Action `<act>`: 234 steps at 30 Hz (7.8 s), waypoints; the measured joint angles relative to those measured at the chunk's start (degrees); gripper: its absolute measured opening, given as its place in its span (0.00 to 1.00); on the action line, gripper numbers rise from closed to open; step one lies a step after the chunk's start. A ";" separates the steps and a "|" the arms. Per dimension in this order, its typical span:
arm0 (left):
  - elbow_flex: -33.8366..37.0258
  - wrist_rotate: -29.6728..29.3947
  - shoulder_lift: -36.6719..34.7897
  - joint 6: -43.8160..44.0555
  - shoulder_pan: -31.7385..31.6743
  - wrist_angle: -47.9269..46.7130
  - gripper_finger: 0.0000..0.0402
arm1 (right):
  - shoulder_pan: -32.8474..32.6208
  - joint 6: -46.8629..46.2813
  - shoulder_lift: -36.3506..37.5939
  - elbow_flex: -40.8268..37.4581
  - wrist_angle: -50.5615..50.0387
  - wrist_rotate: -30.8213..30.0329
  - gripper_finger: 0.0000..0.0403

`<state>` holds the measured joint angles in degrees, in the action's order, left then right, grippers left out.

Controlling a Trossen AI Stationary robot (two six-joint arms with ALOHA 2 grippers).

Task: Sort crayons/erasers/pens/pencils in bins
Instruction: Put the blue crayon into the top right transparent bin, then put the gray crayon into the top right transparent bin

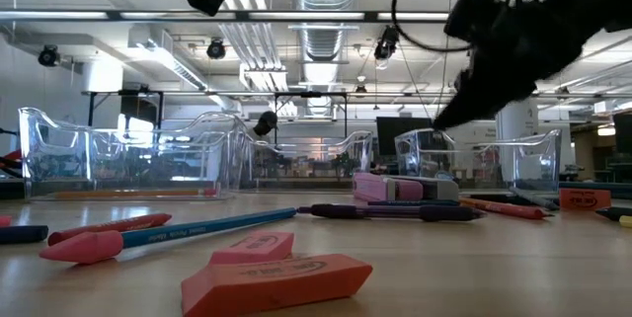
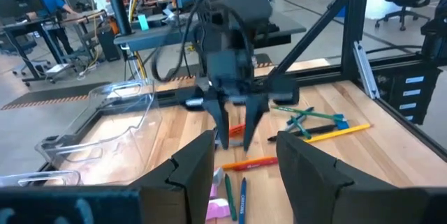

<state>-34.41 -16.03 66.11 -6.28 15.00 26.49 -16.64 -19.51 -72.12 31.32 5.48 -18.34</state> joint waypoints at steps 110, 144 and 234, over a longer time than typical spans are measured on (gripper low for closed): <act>0.28 -0.22 0.24 1.57 0.11 -0.03 0.35 | 37.74 2.81 21.17 5.23 -24.90 -7.86 0.04; 0.36 -0.22 0.22 2.95 0.13 -0.04 0.35 | 39.86 1.85 21.14 3.86 -28.69 1.38 0.33; 2.21 3.80 -1.03 14.84 3.13 -2.52 0.35 | -3.45 -34.60 10.82 0.56 -31.12 -11.05 0.41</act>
<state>-32.21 -12.23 65.08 8.56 18.13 23.97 -20.09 -54.11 -61.30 31.88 -25.63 -29.39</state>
